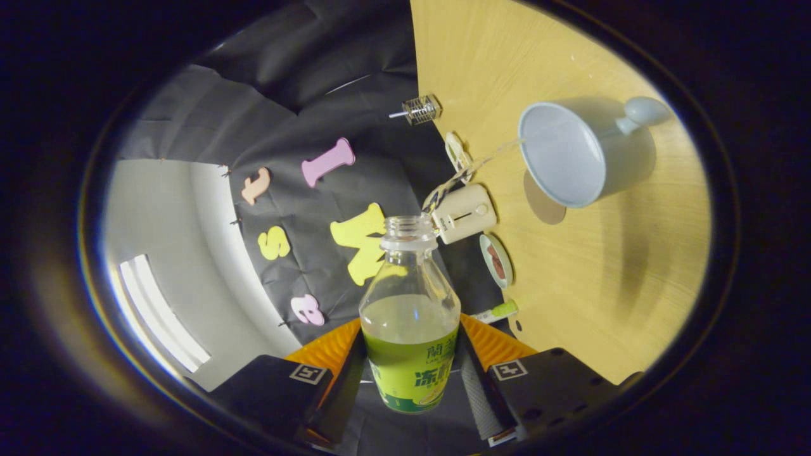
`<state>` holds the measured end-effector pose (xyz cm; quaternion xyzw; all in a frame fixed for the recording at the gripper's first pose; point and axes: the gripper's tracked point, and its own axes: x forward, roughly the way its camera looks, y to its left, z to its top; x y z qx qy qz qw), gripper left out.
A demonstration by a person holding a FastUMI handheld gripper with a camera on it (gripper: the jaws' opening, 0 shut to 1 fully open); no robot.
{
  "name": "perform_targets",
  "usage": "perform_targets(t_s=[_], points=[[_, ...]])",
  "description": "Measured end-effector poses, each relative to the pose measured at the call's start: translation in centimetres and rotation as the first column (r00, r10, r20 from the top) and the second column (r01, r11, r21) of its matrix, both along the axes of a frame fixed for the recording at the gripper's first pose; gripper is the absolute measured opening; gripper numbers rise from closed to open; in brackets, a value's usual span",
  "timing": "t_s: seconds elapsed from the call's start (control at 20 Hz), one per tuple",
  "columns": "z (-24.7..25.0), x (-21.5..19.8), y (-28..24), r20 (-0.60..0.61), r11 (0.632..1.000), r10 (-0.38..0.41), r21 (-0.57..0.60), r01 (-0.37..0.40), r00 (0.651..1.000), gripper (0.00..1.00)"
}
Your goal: Take the bottle from table, then pour the juice into the cup, finally place the bottle on the coaster
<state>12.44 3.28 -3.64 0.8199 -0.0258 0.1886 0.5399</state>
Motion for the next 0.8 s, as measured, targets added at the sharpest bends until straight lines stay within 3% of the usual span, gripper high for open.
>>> perform_targets(t_s=[0.8], points=[[3.2,-0.6,-0.3,0.02,0.99,0.042,0.134,-0.045,0.999,0.79]])
